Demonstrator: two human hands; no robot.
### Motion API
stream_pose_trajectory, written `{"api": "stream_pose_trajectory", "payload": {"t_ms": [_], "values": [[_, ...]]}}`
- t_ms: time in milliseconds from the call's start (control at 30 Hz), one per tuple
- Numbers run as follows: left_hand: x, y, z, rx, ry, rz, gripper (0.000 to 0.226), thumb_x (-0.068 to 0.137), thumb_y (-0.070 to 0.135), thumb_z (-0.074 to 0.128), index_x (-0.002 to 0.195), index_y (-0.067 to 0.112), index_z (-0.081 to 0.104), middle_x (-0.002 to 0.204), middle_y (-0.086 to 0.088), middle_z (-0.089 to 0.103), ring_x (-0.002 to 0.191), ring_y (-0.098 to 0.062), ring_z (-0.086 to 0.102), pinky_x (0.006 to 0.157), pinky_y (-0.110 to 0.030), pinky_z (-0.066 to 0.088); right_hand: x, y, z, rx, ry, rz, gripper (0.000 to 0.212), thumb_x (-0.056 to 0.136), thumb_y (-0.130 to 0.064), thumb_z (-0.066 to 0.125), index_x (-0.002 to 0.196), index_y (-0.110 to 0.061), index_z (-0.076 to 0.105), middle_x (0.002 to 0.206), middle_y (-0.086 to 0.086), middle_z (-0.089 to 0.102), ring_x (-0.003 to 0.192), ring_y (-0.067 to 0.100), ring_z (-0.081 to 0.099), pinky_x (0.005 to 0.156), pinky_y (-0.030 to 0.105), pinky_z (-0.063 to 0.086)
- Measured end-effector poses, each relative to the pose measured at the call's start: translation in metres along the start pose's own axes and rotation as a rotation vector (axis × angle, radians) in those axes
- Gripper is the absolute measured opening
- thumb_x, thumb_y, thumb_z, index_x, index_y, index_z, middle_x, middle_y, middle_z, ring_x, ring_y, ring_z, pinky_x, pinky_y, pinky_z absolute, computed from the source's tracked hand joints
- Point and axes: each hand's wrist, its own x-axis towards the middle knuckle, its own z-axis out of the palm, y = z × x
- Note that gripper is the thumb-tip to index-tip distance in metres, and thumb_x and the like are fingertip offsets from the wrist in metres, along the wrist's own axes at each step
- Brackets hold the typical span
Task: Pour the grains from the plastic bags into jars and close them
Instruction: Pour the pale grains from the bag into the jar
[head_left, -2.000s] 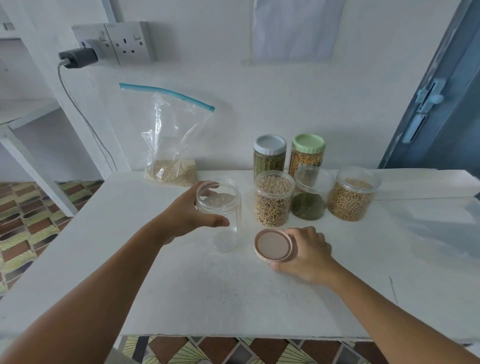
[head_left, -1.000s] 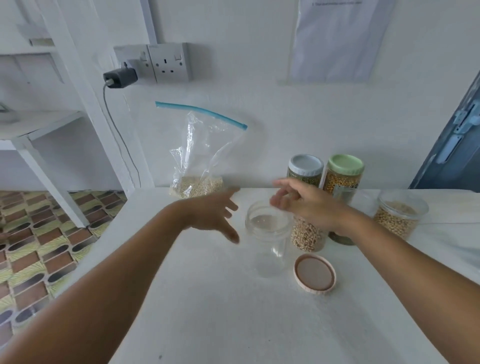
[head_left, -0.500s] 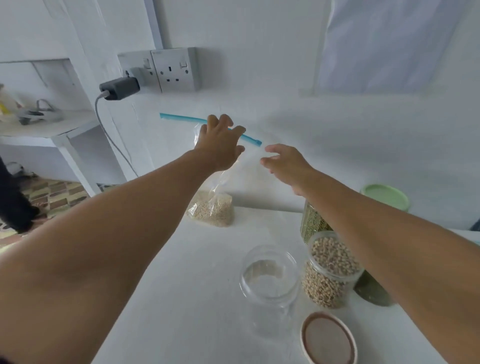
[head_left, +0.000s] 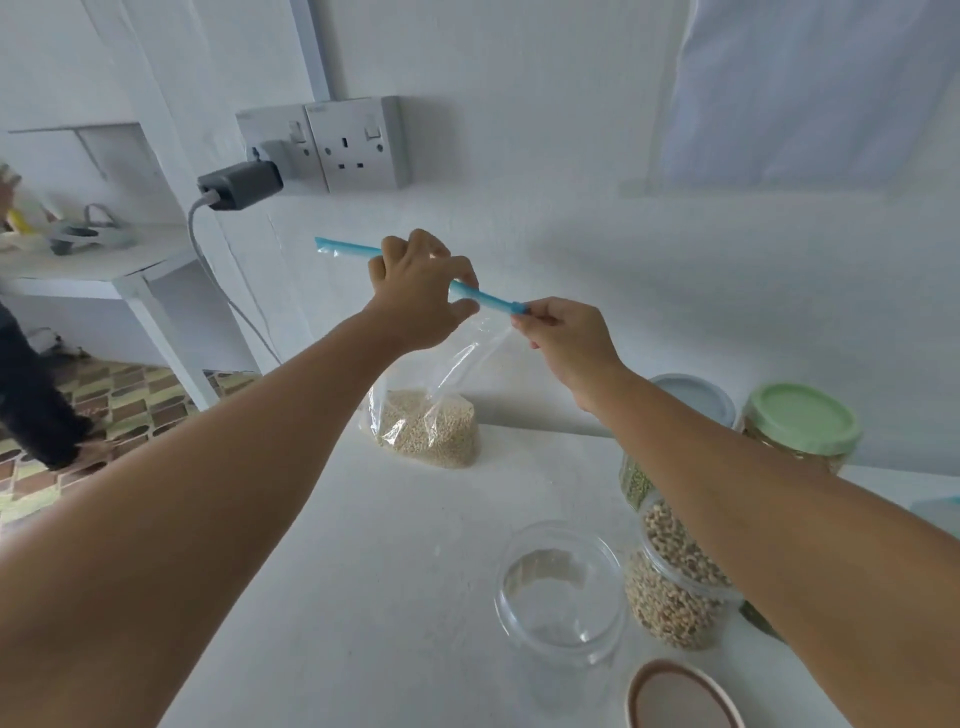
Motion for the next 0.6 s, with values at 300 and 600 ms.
{"api": "stream_pose_trajectory", "payload": {"t_ms": [300, 600], "values": [[-0.022, 0.008, -0.016, -0.158, -0.013, 0.211, 0.019, 0.091, 0.053, 0.071, 0.107, 0.046, 0.077, 0.147, 0.013, 0.045, 0.138, -0.024, 0.026, 0.11, -0.04, 0.018, -0.028, -0.014, 0.01, -0.035, 0.063, -0.108, 0.013, 0.086, -0.038, 0.083, 0.088, -0.025, 0.081, 0.085, -0.01, 0.076, 0.076, 0.005, 0.065, 0.07, 0.022, 0.045], [-0.029, -0.017, -0.016, -0.122, 0.143, 0.273, 0.012, 0.092, 0.038, 0.075, 0.1, 0.032, 0.08, 0.137, 0.001, 0.053, 0.134, -0.033, 0.033, 0.11, -0.048, 0.021, -0.04, -0.014, 0.002, -0.197, 0.129, -0.159, 0.007, 0.09, -0.033, 0.079, 0.089, -0.026, 0.077, 0.091, -0.011, 0.068, 0.073, 0.005, 0.059, 0.07, 0.024, 0.046]]}}
